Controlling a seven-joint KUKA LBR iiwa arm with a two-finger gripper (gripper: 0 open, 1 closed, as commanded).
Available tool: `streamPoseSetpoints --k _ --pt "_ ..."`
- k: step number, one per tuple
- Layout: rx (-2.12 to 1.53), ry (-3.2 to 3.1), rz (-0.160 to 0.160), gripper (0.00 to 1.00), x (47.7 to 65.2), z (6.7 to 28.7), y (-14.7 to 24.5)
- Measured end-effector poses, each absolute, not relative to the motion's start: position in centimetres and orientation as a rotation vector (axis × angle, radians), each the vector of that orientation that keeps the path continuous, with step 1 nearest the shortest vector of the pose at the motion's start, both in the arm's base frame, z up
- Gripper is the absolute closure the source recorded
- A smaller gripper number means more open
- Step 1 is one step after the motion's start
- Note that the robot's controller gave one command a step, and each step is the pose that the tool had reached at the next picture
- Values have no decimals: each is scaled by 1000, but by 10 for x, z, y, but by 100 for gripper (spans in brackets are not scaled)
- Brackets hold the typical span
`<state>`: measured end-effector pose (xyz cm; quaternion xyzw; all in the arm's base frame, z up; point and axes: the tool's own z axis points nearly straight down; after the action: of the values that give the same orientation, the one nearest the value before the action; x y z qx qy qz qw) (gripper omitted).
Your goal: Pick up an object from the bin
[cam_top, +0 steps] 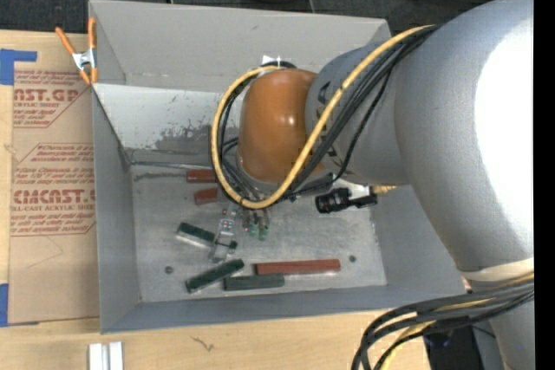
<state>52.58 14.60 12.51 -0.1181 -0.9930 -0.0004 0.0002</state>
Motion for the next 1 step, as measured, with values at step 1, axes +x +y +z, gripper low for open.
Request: streamPoseSetpoints --k 1 --pt "-400 -3119 -1 0 519 77 152"
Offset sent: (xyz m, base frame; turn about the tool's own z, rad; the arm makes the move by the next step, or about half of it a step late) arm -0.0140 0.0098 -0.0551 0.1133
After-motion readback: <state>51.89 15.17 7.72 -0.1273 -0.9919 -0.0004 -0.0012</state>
